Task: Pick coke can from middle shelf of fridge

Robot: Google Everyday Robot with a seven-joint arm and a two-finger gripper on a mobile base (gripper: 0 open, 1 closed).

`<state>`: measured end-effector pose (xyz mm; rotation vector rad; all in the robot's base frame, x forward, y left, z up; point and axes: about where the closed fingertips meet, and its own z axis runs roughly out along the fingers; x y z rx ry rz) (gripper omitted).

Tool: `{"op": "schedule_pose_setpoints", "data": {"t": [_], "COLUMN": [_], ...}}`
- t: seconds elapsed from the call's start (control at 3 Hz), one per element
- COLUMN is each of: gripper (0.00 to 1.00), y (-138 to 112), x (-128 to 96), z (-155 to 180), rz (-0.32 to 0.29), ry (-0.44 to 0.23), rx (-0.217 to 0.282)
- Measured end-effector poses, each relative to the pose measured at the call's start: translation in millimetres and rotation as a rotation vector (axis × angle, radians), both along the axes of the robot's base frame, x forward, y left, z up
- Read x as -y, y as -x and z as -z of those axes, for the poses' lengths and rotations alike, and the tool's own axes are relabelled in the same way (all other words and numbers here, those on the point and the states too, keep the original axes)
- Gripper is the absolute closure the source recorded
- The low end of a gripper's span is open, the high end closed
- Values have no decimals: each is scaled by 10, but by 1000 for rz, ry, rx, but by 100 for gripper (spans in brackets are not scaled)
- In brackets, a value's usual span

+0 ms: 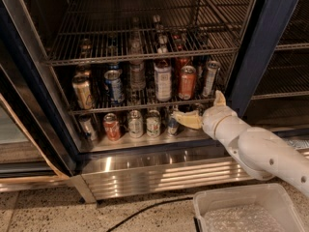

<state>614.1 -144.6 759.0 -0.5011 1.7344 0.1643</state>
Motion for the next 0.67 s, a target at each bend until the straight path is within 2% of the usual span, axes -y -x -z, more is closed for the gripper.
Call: {"op": "schedule_pose_setpoints", "data": {"t": [0.33, 0.67], "gripper": [18, 10], "y": [-62, -130], "x": [-28, -38], "z": [-14, -22], "rz": [2, 10], "ry": [4, 15], "rx": [21, 42]}}
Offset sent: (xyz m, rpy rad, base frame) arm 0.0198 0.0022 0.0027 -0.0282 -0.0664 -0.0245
